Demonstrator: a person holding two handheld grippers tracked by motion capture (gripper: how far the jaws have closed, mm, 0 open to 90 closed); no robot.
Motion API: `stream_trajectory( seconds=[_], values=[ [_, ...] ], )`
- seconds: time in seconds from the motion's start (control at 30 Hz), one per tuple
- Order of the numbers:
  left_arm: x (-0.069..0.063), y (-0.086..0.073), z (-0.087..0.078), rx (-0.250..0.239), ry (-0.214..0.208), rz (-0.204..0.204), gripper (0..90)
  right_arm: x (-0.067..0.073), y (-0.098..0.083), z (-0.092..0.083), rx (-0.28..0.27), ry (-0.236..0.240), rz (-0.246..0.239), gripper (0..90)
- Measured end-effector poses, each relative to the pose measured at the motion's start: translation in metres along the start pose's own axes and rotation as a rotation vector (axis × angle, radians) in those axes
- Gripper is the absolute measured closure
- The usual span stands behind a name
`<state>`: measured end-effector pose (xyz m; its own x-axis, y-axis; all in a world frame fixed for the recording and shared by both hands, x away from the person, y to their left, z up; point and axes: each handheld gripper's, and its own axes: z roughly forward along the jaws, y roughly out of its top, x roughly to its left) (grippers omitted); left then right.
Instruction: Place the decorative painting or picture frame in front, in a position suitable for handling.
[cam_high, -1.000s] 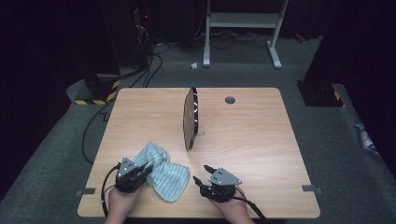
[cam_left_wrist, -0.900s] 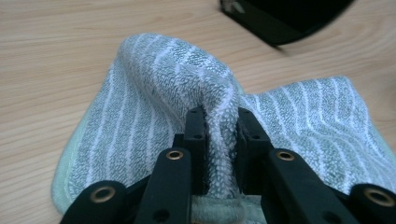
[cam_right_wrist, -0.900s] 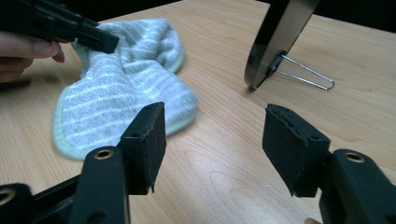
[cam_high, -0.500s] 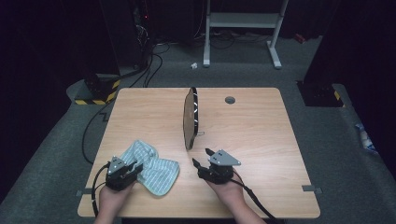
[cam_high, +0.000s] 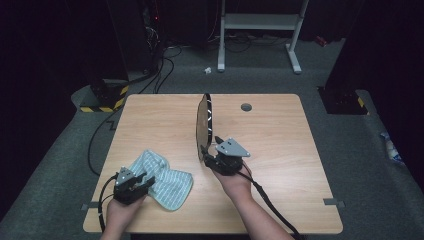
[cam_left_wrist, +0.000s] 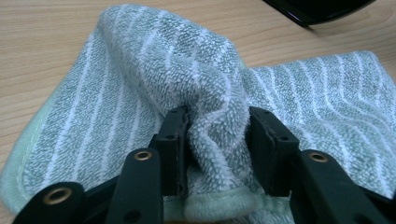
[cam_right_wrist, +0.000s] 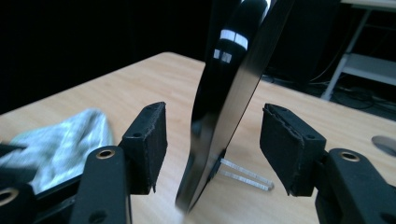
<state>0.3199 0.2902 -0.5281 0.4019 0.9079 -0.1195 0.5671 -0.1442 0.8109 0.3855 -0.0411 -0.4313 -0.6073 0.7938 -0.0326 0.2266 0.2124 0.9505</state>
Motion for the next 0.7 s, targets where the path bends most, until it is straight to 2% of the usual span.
stream_trajectory(
  seconds=[0.17,0.4,0.7],
  values=[
    [-0.0001,0.0000,0.0000,0.000,-0.005,0.000,56.2,-0.0005,0.0072,0.0104,-0.011,-0.007,0.002,46.8],
    [-0.0002,-0.0001,0.0000,0.001,-0.007,0.000,55.8,-0.0014,0.0086,0.0113,-0.017,-0.014,0.009,60.0],
    [-0.0005,0.0000,0.0001,0.002,-0.005,0.001,55.8,-0.0064,0.0091,0.0087,-0.012,-0.022,0.026,65.3]
  ],
)
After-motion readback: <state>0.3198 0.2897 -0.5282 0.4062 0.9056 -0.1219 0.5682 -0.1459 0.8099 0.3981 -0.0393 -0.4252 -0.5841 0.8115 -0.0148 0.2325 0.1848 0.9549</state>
